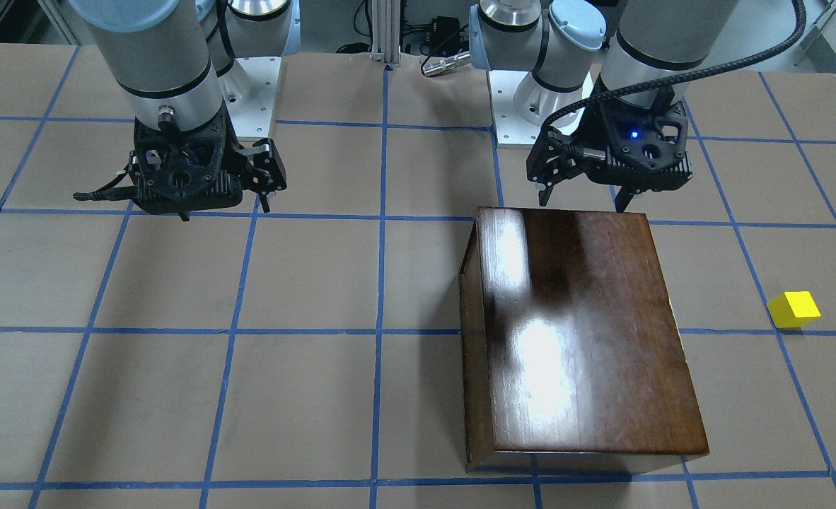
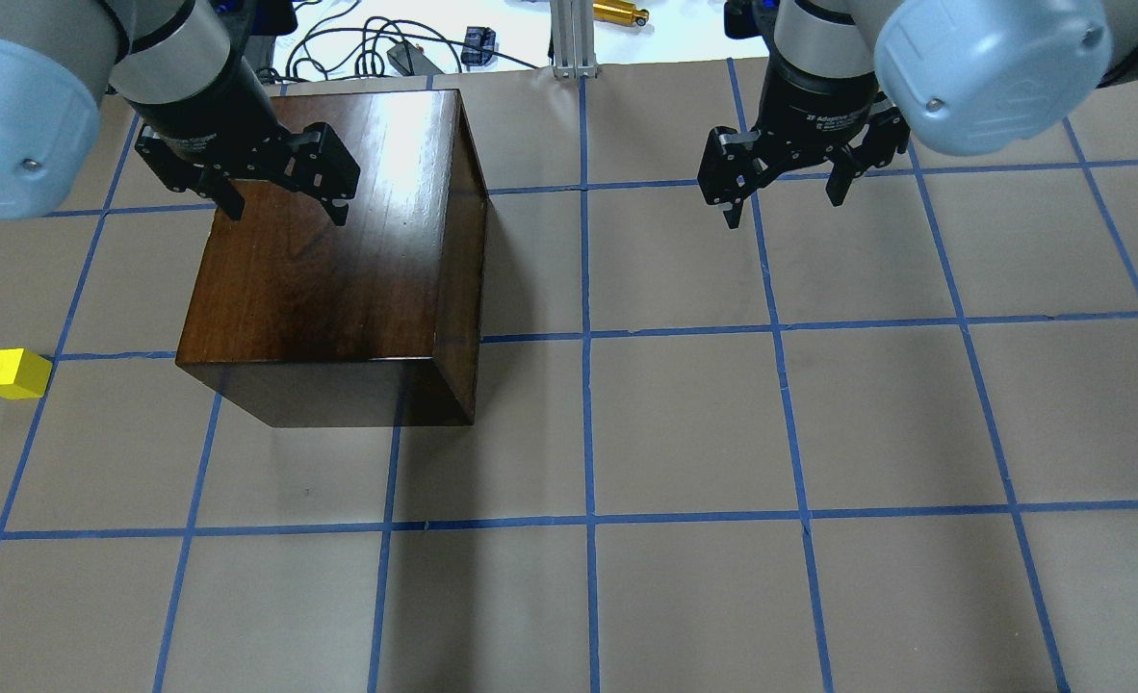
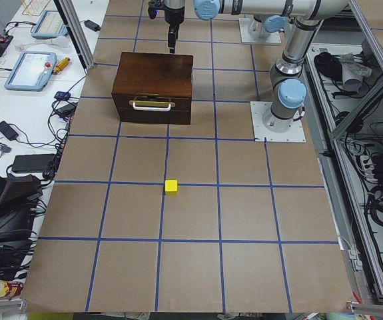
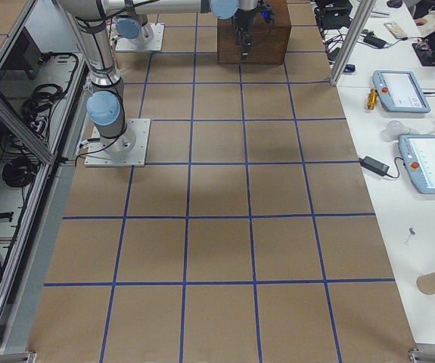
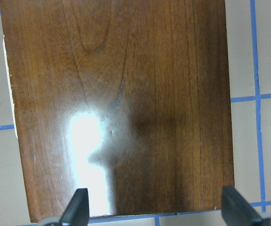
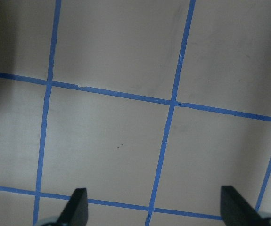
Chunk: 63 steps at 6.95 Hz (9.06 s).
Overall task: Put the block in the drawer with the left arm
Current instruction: 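Move the left gripper off the cabinet top toward the drawer side, then lower the left gripper and hook the white drawer handle, then pull the drawer open with the left gripper, away from the cabinet, then release the handle and raise the left gripper over the cabinet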
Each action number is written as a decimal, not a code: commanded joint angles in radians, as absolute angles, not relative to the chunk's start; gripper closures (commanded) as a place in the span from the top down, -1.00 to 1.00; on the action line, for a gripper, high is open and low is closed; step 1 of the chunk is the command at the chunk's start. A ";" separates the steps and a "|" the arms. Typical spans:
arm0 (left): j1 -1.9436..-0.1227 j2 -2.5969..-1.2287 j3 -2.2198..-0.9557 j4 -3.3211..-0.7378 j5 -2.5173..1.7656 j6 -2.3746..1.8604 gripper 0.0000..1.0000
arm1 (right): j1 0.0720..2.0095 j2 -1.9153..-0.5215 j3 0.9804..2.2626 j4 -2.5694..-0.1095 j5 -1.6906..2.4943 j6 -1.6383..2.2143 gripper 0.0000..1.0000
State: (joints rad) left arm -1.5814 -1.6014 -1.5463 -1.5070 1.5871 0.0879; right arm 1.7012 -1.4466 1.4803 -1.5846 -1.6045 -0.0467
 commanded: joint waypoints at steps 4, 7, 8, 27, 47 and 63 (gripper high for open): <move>-1.582 -1.598 -1.546 -1.506 1.592 0.087 1.00 | 1.701 -1.447 1.480 -1.585 -1.605 -0.048 1.00; -1.559 -1.591 -1.543 -1.508 1.598 0.090 1.00 | 1.701 -1.447 1.480 -1.585 -1.605 -0.046 1.00; -1.522 -1.591 -1.545 -1.508 1.597 0.135 1.00 | 1.701 -1.447 1.480 -1.585 -1.605 -0.048 1.00; -1.014 -1.983 -1.542 -1.393 1.174 0.669 1.00 | 1.701 -1.447 1.480 -1.585 -1.605 -0.046 1.00; -0.979 -2.074 -1.531 -1.374 1.177 0.664 1.00 | 1.701 -1.447 1.480 -1.585 -1.605 -0.046 1.00; -0.882 -1.668 -1.542 -1.623 1.380 0.670 1.00 | 1.701 -1.447 1.480 -1.585 -1.605 -0.046 1.00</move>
